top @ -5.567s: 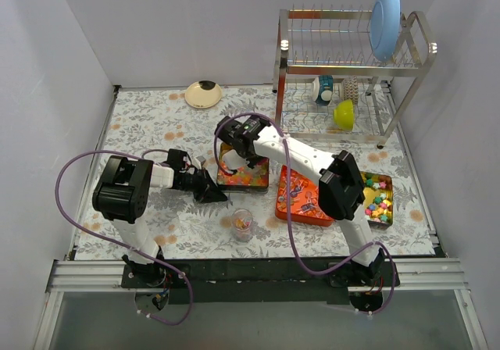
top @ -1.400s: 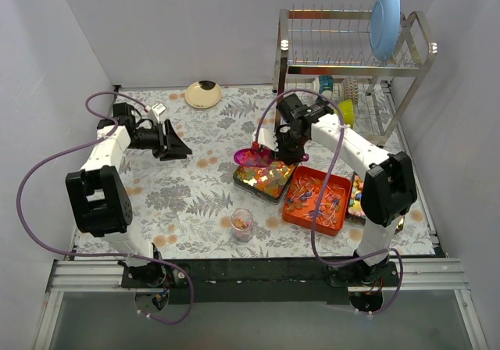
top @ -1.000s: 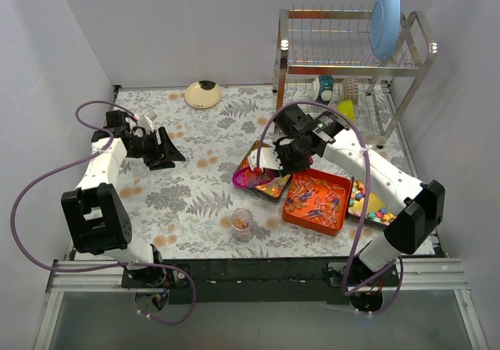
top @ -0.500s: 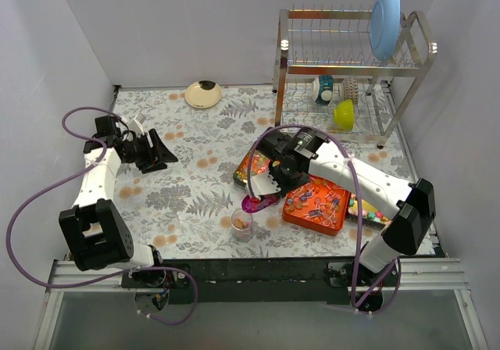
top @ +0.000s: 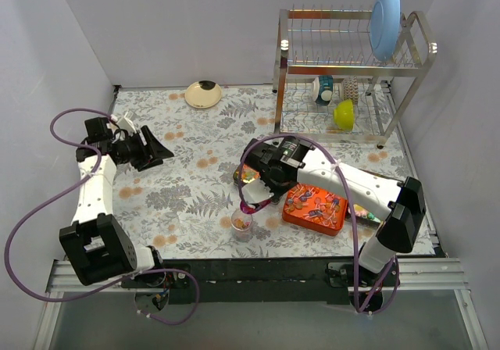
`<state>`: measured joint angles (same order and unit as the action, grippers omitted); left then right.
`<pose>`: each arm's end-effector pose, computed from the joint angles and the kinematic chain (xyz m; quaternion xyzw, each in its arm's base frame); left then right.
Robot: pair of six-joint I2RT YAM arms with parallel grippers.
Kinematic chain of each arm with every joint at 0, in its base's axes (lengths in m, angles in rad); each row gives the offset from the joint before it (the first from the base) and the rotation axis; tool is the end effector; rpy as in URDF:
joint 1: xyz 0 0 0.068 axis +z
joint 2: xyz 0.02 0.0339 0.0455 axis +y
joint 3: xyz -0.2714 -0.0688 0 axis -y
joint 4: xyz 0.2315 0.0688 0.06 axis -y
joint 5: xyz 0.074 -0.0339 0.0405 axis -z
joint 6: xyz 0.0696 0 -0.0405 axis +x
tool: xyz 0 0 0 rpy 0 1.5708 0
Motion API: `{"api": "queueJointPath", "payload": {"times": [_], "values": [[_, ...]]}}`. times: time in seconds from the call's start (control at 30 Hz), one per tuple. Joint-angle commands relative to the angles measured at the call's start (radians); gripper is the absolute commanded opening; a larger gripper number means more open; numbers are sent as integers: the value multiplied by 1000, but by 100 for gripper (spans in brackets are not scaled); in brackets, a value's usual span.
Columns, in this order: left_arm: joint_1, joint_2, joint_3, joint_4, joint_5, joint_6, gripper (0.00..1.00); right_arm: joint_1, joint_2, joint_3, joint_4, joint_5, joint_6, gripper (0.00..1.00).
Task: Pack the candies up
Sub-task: Place the fake candies in the packing bottle.
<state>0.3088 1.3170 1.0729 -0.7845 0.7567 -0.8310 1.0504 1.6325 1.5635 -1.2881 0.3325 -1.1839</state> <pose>0.2577 0.0321 0.2717 -0.3998 0.8072 -0.4081 0.1485 0.1696 0.2503 0.2917 -0.8737 0.4456 -0.1712 0.0940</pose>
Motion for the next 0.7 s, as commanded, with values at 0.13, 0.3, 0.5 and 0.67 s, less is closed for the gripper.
{"api": "queueJointPath", "payload": {"times": [0.13, 0.3, 0.5, 0.67], "values": [[21, -76, -28, 40, 58, -23, 55, 66, -17, 3, -20, 213, -83, 1], [33, -96, -42, 50, 64, -33, 55, 80, -22, 0, -22, 261, -111, 1], [42, -114, -54, 60, 79, -43, 55, 108, -25, 7, -20, 318, -134, 1], [46, -124, -56, 59, 79, -42, 55, 128, -28, 10, -22, 341, -135, 1]]}}
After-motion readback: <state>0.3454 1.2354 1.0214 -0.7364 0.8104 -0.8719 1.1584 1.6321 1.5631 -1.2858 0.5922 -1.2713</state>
